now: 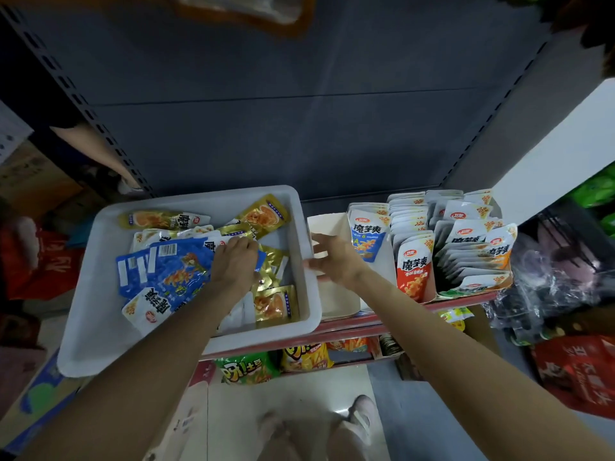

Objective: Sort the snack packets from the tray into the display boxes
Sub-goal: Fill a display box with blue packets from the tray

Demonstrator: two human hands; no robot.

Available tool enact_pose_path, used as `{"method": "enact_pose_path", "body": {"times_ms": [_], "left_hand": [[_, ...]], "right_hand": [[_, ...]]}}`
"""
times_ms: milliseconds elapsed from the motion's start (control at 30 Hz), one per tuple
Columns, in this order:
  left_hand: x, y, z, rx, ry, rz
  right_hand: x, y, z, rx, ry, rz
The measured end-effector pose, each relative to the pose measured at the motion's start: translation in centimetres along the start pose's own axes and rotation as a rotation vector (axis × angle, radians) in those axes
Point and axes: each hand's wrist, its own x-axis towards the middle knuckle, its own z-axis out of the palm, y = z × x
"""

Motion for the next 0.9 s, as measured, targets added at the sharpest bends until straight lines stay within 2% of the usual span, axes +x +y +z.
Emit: {"method": "enact_pose_path", "body": {"times_ms": [133,267,333,433,533,667,800,867,900], "left_hand": [[0.4,0.6,-0.4,0.019,0.105,0.041],[1.0,1.2,-1.1,0.057,0.096,0.065],[1.3,1.1,-1.6,0.003,0.180,0.075],[1.0,1.5,-3.2,-0.347,0.329,0.062],[0.5,2.4,-5.3,-0.675,0.432,0.011],[0.2,3.1,-7.8,-0.953,0.556,0.026],[0.0,3.2,-8.6,-1.124,0.579,-0.045],[0.1,2.9,-8.4,-1.209,0.481,-0.060],[0.1,2.6,-8.1,-1.220,0.369,-0.064]], "right_hand": [[0.0,0.0,0.1,0.008,0.004,-0.006],[0.1,0.2,0.1,0.020,0.000,-0.012],[0.2,0.3,0.1,0.030,-0.004,-0.006],[0.4,0.3,0.2,0.000,0.000,-0.021],[0.2,0.3,0.6,-0.173,0.123,-0.175],[0.0,-0.9,0.5,0.011,0.201,-0.360],[0.4,-2.4,-0.6,0.158,0.269,-0.344],[0.1,-2.8,-1.2,0.205,0.267,-0.350],[-0.2,-2.9,-1.6,0.235,0.264,-0.355]]}}
